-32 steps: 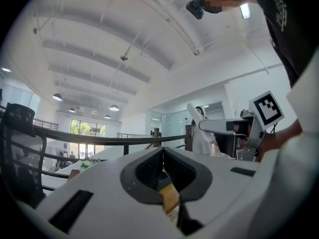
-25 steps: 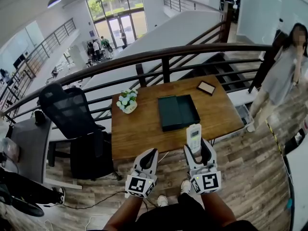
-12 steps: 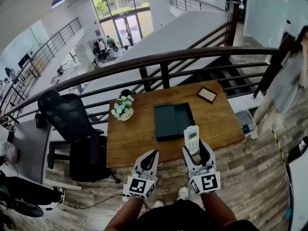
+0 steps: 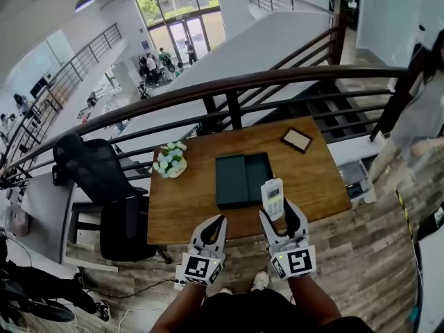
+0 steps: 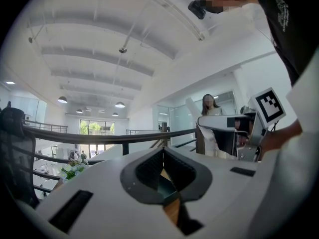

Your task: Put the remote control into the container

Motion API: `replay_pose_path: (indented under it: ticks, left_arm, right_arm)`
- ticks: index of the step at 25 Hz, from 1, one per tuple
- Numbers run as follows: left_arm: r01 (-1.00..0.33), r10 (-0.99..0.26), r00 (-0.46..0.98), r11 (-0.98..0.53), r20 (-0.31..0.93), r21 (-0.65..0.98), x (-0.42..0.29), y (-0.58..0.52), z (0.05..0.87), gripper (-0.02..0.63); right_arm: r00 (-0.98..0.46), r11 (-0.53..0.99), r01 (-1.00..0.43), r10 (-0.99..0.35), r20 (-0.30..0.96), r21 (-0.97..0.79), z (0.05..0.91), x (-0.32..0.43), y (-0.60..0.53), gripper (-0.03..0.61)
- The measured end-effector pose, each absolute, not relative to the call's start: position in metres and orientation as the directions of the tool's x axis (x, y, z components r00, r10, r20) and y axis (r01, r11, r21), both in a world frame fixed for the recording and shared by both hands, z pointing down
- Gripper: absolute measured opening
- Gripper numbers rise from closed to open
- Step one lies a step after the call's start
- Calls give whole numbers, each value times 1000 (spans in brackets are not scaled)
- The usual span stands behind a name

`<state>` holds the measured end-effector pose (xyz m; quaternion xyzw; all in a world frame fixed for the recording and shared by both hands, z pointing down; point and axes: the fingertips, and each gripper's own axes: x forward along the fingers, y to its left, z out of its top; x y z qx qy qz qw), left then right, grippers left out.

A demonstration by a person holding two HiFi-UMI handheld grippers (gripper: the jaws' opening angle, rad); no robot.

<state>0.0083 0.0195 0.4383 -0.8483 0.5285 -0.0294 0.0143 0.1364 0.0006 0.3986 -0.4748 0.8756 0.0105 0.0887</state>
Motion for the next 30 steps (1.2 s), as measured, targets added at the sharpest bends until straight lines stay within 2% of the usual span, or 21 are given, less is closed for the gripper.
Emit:
replay_pose_path:
  ticks: [15,30]
  left_arm:
    - [-912,-913,407,-408,26,-47,-13,-20,441,8]
    - [-879,-880,476,-476,12,-34,-59,-118,438,8]
  right_arm:
    - [-546,561,-826,-822,-162,-60,401,122,-36,247]
    - [-516,523,-852,-847,-131,-31,400,67,-121,247]
